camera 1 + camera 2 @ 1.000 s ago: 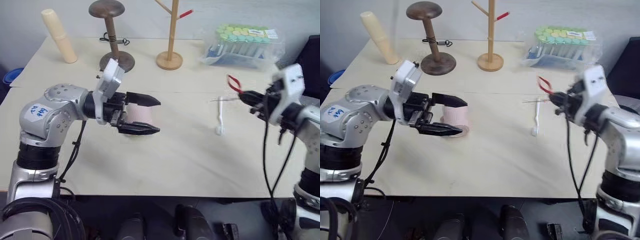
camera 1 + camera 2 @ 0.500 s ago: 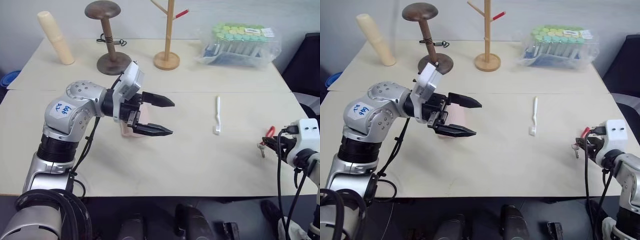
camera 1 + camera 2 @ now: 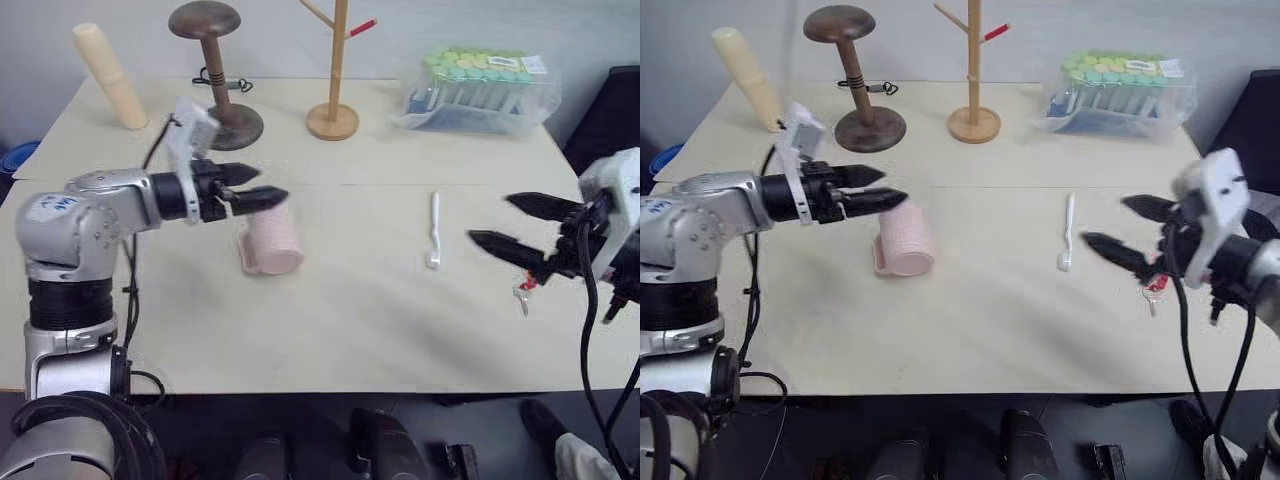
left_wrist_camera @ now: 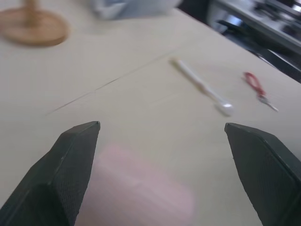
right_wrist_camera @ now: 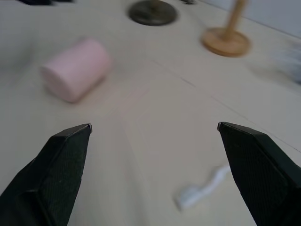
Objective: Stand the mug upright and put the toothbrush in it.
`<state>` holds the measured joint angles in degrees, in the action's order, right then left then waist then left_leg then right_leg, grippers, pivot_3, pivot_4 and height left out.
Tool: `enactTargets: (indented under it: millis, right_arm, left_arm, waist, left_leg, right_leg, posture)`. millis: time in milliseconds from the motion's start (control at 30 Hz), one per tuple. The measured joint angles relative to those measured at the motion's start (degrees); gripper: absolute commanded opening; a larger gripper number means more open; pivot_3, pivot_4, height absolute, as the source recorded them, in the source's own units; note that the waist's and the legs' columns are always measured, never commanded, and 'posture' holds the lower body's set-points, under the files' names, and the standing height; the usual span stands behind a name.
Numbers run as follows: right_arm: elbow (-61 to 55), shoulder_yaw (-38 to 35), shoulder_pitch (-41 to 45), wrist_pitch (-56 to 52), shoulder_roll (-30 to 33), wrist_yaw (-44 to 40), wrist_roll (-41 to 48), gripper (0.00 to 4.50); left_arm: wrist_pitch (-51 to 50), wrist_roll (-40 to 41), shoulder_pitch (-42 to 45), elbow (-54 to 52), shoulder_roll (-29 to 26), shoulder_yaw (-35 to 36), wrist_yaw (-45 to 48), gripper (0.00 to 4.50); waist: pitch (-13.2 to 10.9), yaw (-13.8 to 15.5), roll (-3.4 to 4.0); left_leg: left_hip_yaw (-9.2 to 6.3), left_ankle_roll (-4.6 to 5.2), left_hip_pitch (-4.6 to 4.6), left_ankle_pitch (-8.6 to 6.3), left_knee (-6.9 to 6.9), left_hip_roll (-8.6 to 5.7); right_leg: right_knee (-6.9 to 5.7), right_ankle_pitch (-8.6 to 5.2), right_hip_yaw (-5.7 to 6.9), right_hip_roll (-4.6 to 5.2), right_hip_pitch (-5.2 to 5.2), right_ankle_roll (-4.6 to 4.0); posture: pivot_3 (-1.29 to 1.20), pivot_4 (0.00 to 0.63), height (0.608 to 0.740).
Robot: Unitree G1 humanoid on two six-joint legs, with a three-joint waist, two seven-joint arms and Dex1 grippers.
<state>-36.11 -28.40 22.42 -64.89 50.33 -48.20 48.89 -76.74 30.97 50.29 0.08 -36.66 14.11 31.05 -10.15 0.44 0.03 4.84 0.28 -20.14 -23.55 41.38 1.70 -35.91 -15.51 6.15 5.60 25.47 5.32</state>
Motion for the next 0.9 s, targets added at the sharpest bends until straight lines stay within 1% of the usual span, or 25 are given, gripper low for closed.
enactTargets:
  millis: [67, 167, 333, 433, 633, 733, 833, 900]
  right_arm:
    - [-1.7, 1.6, 1.8, -0.3, 1.3, -1.2, 4.9, 4.46]
    - [-2.2, 4.2, 4.7, 0.0, 3.0, -1.2, 8.3, 4.46]
    - [-1.6, 7.3, 5.5, 2.7, 4.0, -0.9, 8.3, 4.46]
    - [-1.5, 8.2, 5.3, 4.6, 4.0, -0.1, 7.9, 4.46]
    - [-1.5, 9.1, 3.0, 7.0, 4.0, 2.1, 7.4, 4.46]
    - [-1.7, 9.2, 2.7, 7.6, 4.0, 3.5, 7.6, 4.46]
    - [-2.0, 9.1, 1.1, 7.6, 4.0, 4.8, 7.9, 4.50]
    - [-2.2, 8.9, 0.3, 7.6, 4.0, 5.6, 8.3, 4.50]
  left_arm:
    - [-6.9, -2.1, 1.0, 2.3, 1.9, 3.6, -5.6, 4.50]
    - [-13.7, -4.8, 2.5, 5.6, 4.0, 5.9, -11.8, 4.50]
    - [-15.7, -5.8, 4.1, 13.6, 8.9, 8.3, -19.8, 4.50]
    - [-15.7, -5.8, 5.6, 17.1, 10.7, 7.1, -22.8, 4.50]
    - [-14.9, -4.3, 9.2, 23.1, 10.6, 2.7, -24.9, 4.50]
    - [-14.6, -3.8, 9.9, 24.1, 10.8, 0.6, -25.2, 4.50]
    - [-14.3, -2.5, 10.2, 24.9, 10.6, -1.9, -25.1, 3.91]
    - [-14.2, -1.1, 10.2, 24.9, 9.9, -4.2, -24.7, 3.34]
  waist:
    - [0.0, 0.8, -0.07]
    - [0.0, 1.3, -0.21]
    - [0.0, 1.2, -0.27]
    - [0.0, 0.9, -0.28]
    - [0.0, 1.1, -0.27]
    - [0.1, 1.2, -0.26]
    - [0.1, 1.3, -0.26]
    - [0.1, 1.3, -0.26]
  left_leg:
    - [-0.02, 0.01, -0.05, -0.01, 0.08, -0.04]
    - [-0.07, 0.01, -0.06, -0.01, 0.12, -0.07]
    - [-0.05, 0.01, -0.06, 0.00, 0.12, -0.06]
    - [-0.01, 0.00, -0.04, 0.00, 0.11, -0.05]
    - [0.08, -0.01, 0.03, 0.00, 0.11, -0.06]
    - [0.07, -0.01, 0.04, 0.00, 0.11, -0.07]
    - [0.09, -0.01, 0.04, 0.00, 0.11, -0.07]
    - [0.10, -0.01, 0.05, 0.00, 0.11, -0.07]
  right_leg:
    - [0.00, 0.01, 0.02, 0.02, 0.00, 0.02]
    - [0.00, 0.02, 0.06, 0.04, -0.05, 0.02]
    - [-0.01, 0.02, 0.09, 0.03, -0.04, 0.03]
    - [-0.02, 0.02, 0.09, 0.03, -0.03, 0.03]
    - [-0.07, 0.03, 0.04, 0.06, -0.04, 0.04]
    - [-0.07, 0.03, 0.04, 0.07, -0.05, 0.05]
    - [-0.07, 0.03, 0.02, 0.07, -0.06, 0.05]
    - [-0.07, 0.03, 0.02, 0.07, -0.06, 0.06]
  posture:
    - [0.00, 0.150, 0.740]
    - [0.00, 0.150, 0.740]
    - [0.00, 0.150, 0.740]
    - [0.00, 0.150, 0.740]
    - [0.00, 0.150, 0.740]
    - [0.00, 0.150, 0.740]
    - [0.00, 0.150, 0.740]
    - [0.00, 0.150, 0.740]
